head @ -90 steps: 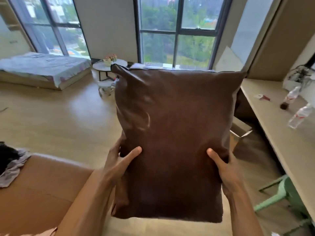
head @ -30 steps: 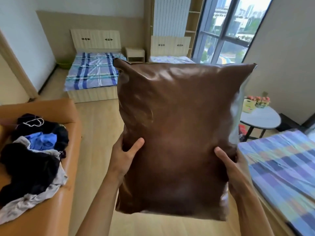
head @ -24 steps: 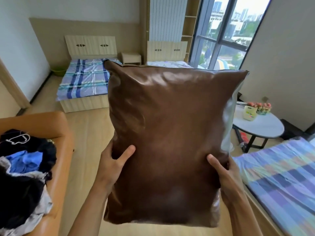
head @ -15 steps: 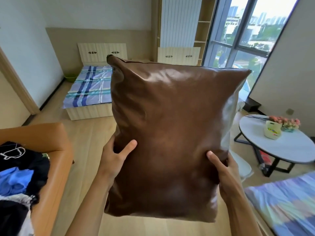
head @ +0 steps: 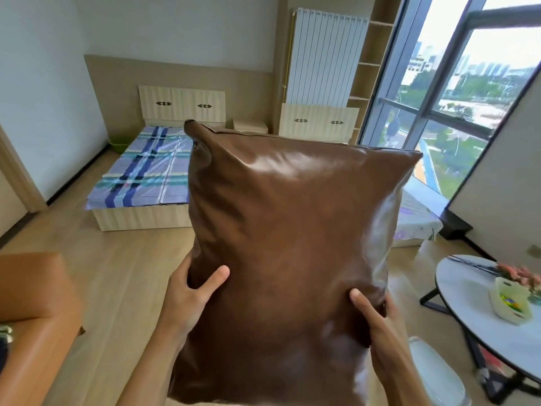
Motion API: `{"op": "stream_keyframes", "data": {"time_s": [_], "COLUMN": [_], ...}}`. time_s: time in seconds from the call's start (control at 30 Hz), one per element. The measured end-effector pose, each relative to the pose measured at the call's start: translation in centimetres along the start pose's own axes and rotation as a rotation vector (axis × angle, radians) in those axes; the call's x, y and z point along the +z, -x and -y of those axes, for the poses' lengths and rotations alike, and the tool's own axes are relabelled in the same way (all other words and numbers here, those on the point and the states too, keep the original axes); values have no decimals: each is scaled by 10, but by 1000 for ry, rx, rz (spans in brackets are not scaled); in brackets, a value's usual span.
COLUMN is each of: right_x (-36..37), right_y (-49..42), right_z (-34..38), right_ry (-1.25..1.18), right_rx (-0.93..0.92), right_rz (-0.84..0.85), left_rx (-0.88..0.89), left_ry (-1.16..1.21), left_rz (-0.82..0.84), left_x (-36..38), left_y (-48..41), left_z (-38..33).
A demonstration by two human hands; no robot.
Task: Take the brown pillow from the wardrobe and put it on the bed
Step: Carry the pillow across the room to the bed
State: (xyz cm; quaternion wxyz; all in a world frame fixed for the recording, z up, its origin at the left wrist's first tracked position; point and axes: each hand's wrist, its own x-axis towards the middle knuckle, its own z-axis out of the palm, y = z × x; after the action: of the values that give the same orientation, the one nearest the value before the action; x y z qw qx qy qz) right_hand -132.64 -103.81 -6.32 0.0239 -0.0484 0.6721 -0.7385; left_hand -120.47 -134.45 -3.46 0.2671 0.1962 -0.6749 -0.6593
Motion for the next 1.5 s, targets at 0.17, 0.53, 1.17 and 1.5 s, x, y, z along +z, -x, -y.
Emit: {"op": "stream_keyframes", "data": {"time_s": [0.17, 0.53, 1.17, 1.5], "right_x": [39, 121, 278, 338], "right_y": [-116, -329, -803, -1031], "right_z": [-4, -30, -76, -106], "right_ry": [-30, -95, -111, -28], "right_rx": [6, 38, 127, 186], "right_rz": [-81, -192, -7, -126], "left_rx": [15, 48, -89, -154], "left_ry": [36, -12, -65, -107], "left_rz": [93, 180, -52, 11], "left_x": [34, 96, 193, 274], "left_y": [-135, -385, -807, -1063], "left_z": [11, 38, 94, 156]}}
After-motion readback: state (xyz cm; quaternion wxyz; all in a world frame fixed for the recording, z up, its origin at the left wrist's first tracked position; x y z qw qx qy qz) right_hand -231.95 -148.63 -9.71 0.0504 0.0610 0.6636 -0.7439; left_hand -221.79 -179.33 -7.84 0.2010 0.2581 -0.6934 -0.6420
